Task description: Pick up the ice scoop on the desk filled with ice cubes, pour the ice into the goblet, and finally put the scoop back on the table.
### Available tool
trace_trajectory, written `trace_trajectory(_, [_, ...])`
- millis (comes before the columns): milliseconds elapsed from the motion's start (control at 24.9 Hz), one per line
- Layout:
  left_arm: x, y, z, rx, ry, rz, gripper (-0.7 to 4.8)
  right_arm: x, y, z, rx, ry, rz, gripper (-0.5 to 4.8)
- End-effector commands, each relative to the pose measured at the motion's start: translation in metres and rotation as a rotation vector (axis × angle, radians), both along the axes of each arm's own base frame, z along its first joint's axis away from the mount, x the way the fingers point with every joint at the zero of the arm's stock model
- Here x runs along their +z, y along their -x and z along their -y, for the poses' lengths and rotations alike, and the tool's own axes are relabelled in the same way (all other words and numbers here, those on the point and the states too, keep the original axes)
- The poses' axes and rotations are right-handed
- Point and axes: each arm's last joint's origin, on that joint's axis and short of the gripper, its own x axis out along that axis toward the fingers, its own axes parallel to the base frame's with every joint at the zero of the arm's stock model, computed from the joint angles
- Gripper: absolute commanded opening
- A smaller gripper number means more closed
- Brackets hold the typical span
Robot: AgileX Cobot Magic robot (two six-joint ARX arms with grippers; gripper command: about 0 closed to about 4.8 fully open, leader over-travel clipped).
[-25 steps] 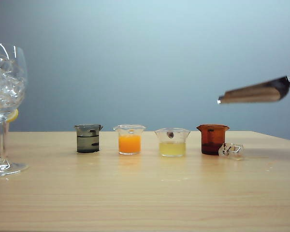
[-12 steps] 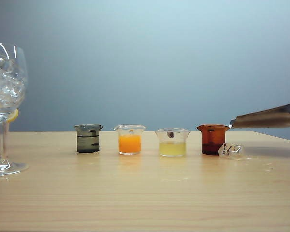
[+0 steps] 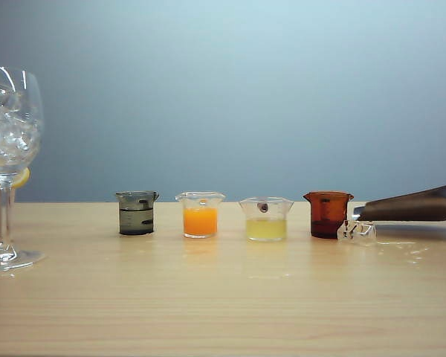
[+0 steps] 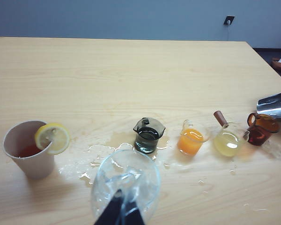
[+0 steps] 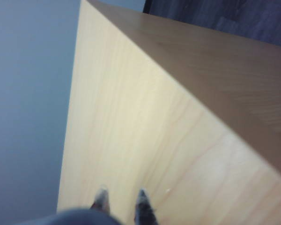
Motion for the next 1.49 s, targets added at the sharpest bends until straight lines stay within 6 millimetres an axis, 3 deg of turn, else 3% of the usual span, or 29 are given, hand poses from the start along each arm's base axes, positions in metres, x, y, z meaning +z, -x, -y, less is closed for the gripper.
trace_trajectory(40, [0.002,0.001,0.000,-0.006,0.001,0.015,-0.06,0.002,0.000,0.003,-0.003,0.009,0.022,-0.06])
trace_trajectory(402, [0.002,0.002,0.000,-0.006,0.000,0.019,-0.06,-0.005,0.000,0.007,-0.018,0.006,0.001,-0.01])
trace_trajectory(522, [0.002,0.002,0.000,-0.006,0.000,0.018,-0.06,-0.007,0.001,0.007,-0.022,0.006,-0.020,0.41])
trace_trajectory(603, [0.002,0.002,0.000,-0.006,0.000,0.019,-0.06,-0.007,0.001,0.007,-0.013,0.023,-0.022,1.06])
trace_trajectory(683, [0.002,0.002,0.000,-0.006,0.000,0.019,-0.06,-0.007,0.001,0.007,-0.012,0.028,-0.026,2.18])
trace_trajectory(723, [0.002,0.002,0.000,-0.006,0.000,0.019,-0.05,-0.007,0.002,0.008,-0.011,0.025,-0.028,3.73])
trace_trajectory(804, [0.002,0.002,0.000,-0.006,0.000,0.019,-0.05,-0.008,0.003,0.009,-0.013,0.008,-0.042,4.72])
trace_trajectory(1045, [0.002,0.002,0.000,-0.006,0.001,0.019,-0.06,0.001,0.014,0.011,0.031,-0.017,-0.121,4.72])
trace_trajectory(1205, [0.002,0.002,0.000,-0.006,0.000,0.020,-0.06,0.027,0.028,0.012,0.086,0.093,-0.135,4.64])
trace_trajectory(1487, [0.002,0.002,0.000,-0.006,0.000,0.021,-0.06,0.099,0.061,-0.002,0.181,0.215,-0.032,2.00])
